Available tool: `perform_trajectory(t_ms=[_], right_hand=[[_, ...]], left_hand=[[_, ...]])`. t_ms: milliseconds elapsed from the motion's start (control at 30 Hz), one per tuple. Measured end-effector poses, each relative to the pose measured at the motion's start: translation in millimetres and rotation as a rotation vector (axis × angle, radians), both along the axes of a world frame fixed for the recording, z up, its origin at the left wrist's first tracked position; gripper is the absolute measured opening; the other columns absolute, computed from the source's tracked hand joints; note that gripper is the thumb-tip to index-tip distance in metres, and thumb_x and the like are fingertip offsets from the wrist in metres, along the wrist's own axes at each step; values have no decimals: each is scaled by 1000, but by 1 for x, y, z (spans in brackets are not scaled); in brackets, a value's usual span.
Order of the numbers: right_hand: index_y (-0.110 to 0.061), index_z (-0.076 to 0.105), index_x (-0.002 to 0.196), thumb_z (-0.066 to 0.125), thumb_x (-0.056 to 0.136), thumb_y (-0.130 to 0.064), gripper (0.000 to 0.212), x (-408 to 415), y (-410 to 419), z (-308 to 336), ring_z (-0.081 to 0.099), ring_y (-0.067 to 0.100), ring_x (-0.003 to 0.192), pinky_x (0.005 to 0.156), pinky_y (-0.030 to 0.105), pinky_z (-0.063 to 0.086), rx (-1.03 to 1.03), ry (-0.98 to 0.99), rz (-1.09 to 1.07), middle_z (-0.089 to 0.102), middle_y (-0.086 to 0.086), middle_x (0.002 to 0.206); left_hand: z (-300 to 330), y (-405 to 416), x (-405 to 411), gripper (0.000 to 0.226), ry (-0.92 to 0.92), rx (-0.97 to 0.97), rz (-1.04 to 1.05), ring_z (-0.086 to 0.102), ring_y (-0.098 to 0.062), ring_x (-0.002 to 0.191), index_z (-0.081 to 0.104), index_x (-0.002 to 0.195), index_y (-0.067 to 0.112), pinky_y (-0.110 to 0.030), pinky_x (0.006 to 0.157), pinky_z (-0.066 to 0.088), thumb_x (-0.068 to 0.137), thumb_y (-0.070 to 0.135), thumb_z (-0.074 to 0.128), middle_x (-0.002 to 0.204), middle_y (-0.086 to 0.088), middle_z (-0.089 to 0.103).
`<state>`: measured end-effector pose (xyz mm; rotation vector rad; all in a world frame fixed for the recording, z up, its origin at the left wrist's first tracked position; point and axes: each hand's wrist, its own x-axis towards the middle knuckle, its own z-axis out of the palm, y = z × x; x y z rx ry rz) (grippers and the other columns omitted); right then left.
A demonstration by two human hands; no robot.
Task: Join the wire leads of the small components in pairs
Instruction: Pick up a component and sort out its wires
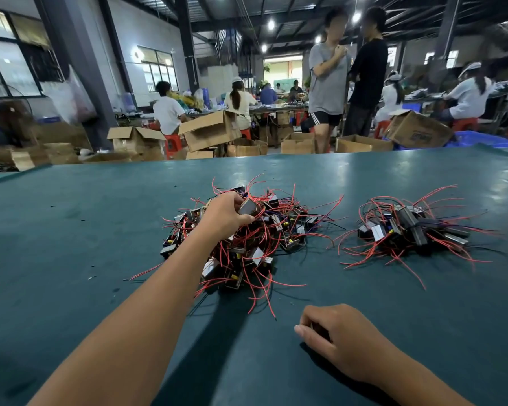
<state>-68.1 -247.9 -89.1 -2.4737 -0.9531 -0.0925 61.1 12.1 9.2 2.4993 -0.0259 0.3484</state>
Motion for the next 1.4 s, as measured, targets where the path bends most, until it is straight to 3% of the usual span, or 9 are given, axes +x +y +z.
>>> perform_trajectory(t_ms=[133, 267, 400, 533, 733, 800, 1067, 1200, 1400], right_hand=[[-35, 50, 82, 43, 97, -53, 25, 1, 0, -1, 46, -1, 61, 59, 18, 32, -7, -1, 0, 49, -18, 61], [-31, 55, 86, 44, 97, -53, 26, 2, 1, -2, 46, -1, 61, 59, 17, 32, -1, 0, -1, 49, -18, 62], [-30, 55, 87, 44, 97, -53, 28, 1, 1, -2, 46, -1, 62, 59, 17, 32, -7, -17, -1, 50, -17, 65], [-33, 53, 82, 44, 96, -54, 27, 1, 1, -2, 48, -1, 61, 57, 16, 31, 15, -5, -3, 49, -18, 60], [-29, 55, 81, 47, 95, -52, 28, 0, 1, -2, 49, 4, 60, 55, 18, 32, 48, 3, 2, 51, -17, 59], [-29, 55, 81, 48, 95, -51, 27, 0, 1, 0, 49, 5, 59, 57, 19, 34, 56, 16, 1, 52, -16, 59], [-26, 57, 79, 56, 95, -42, 23, -3, 1, 5, 48, 5, 57, 59, 24, 38, 131, 82, -51, 54, -15, 59], [-20, 61, 78, 60, 95, -19, 17, -2, 3, 11, 50, 1, 53, 58, 18, 41, 388, 118, -200, 58, -9, 59], [-10, 70, 93, 54, 97, -6, 17, -8, 6, 19, 62, 19, 65, 49, 29, 48, 830, 707, -168, 69, 10, 76]], left_hand=[[8, 8, -2, 47, -62, 198, 94, 54, -24, 93, 54, 108, 10, -34, 76, 44, 81, 38, 81, 103, -5, 58], [0, 7, -21, 50, 72, 553, 259, 55, -23, 77, 47, 78, 17, -32, 61, 38, 78, 58, 75, 78, 1, 54], [-9, -4, -27, 36, 40, 629, 306, 56, -27, 70, 43, 68, 16, -32, 62, 41, 88, 35, 66, 78, -3, 60], [5, 0, -21, 45, -40, 324, 316, 53, -25, 60, 46, 66, 7, -30, 57, 39, 91, 43, 59, 66, -4, 55], [52, 7, -21, 29, -2, -969, -54, 48, -13, 55, 60, 91, 2, -24, 47, 42, 91, 30, 70, 77, -7, 54], [58, 4, -33, 24, 53, -1173, -207, 55, -11, 57, 59, 97, 7, -18, 47, 46, 88, 25, 72, 80, -6, 55], [14, -12, -108, 29, 73, -1245, -520, 71, -21, 82, 60, 112, 3, -25, 67, 59, 83, 6, 64, 104, -15, 70], [-33, -26, -133, 38, 108, -1092, -540, 70, -32, 98, 57, 111, 1, -36, 82, 58, 77, -6, 72, 112, -22, 70], [-61, -41, -140, 34, 64, -993, -523, 66, -13, 89, 73, 101, 21, -22, 81, 52, 74, 4, 82, 95, -8, 73]])
